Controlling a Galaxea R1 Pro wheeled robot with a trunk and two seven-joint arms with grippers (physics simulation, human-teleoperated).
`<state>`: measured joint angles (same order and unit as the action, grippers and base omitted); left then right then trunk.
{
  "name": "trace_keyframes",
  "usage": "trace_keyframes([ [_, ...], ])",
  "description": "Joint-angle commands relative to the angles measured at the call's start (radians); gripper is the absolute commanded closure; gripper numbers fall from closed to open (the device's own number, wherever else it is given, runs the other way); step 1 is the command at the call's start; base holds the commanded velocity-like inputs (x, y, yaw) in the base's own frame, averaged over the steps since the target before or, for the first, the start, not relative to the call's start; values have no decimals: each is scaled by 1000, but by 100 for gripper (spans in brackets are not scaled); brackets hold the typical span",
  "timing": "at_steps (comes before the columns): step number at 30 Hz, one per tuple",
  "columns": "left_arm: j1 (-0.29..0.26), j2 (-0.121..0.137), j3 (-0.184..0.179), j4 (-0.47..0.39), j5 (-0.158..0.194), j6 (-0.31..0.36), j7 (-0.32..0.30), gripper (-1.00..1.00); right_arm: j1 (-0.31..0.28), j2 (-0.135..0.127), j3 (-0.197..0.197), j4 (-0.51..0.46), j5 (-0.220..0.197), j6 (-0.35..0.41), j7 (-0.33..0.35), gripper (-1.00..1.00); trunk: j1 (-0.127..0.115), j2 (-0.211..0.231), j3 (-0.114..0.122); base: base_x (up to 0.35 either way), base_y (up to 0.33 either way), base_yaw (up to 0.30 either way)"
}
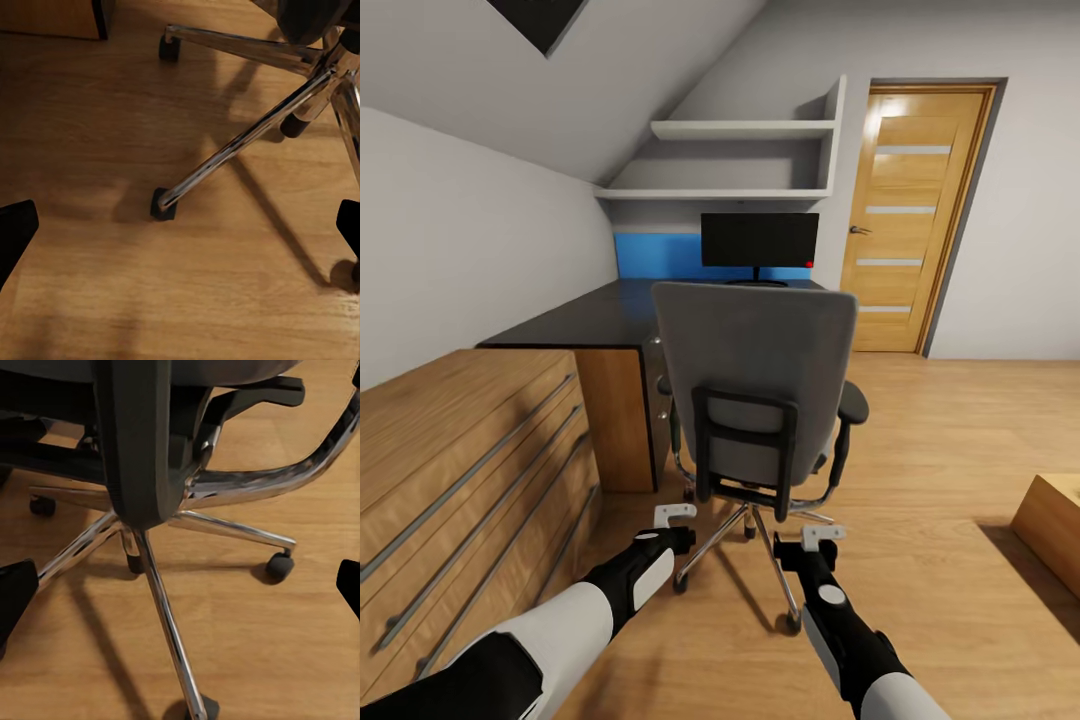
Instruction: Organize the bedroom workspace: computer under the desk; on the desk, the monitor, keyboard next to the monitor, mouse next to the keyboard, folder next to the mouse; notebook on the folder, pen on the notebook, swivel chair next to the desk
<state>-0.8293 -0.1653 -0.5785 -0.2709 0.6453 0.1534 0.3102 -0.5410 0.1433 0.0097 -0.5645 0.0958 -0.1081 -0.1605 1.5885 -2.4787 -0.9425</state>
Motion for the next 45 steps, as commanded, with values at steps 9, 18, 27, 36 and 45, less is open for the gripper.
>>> trace_keyframes([
  [9,-1,-5,-10,-2,7,5,7,-100,-1,3,2,1,9,0,-6,-100,0,0,-1,219,0,0],
  [18,-1,-6,-10,-2,7,5,7,-100,-1,5,3,2,9,1,-5,-100,0,0,-1,66,0,0],
  [27,-1,-6,-10,-2,7,5,7,-100,-1,6,3,2,9,1,-5,-100,0,0,-1,232,0,0],
  [36,-1,-7,-11,-2,7,5,7,-100,-1,4,1,1,8,-1,-7,-100,0,0,0,59,0,-20],
  [45,-1,-8,-11,-2,7,5,7,-100,-1,3,0,0,7,-1,-7,-100,0,0,10,1,0,-162],
])
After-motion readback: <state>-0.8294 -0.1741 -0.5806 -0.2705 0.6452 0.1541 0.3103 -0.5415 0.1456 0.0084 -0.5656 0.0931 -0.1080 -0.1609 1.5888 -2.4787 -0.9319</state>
